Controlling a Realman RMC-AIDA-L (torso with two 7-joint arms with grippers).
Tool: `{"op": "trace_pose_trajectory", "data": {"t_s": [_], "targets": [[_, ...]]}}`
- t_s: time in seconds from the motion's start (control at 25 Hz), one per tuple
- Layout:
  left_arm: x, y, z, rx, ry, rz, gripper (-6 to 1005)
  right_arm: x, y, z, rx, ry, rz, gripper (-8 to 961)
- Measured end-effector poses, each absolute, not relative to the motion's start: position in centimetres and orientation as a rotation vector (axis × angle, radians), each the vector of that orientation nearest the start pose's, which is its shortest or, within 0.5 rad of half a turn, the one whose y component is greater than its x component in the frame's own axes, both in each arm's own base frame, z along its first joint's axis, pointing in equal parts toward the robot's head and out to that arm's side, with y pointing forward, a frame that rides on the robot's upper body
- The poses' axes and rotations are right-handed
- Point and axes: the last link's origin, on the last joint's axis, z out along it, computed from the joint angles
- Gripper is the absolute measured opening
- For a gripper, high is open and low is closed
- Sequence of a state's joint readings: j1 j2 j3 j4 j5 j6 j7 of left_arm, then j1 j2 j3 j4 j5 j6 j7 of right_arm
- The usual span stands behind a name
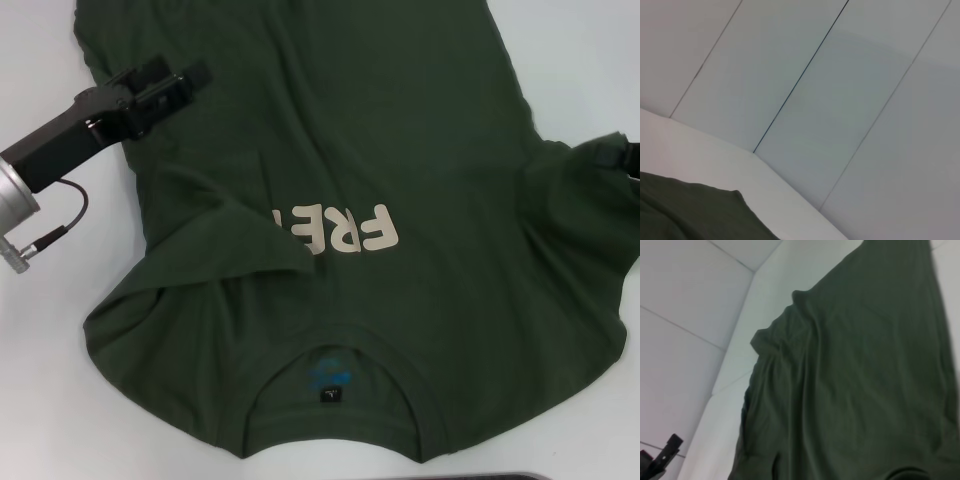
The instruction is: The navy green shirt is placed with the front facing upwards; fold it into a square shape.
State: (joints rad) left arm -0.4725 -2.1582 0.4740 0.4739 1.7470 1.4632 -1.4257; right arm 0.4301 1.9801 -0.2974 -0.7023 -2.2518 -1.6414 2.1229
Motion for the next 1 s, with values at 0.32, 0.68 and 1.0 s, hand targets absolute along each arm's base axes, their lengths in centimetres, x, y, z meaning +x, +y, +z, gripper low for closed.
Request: {"op": "trace_pose_trajectory", "data": {"t_s": [0.32, 0.68, 1.0], "targets": [[-28.0, 32.6, -1.3, -2.187, -1.052, -1.149, 888, 32.6, 31.3, 5.8, -2.183, 1.751, 0.794, 89], [-28.1, 32.9, -1.2, -2.179, -1.051, -1.132, 888, 30.2, 33.0, 3.1, -2.297, 1.740, 0.744, 187], [-28.0, 33.1, -1.3, -2.178, -1.051, -1.126, 887, 29.5, 33.4, 2.4, -2.325, 1.731, 0.744, 350]]}}
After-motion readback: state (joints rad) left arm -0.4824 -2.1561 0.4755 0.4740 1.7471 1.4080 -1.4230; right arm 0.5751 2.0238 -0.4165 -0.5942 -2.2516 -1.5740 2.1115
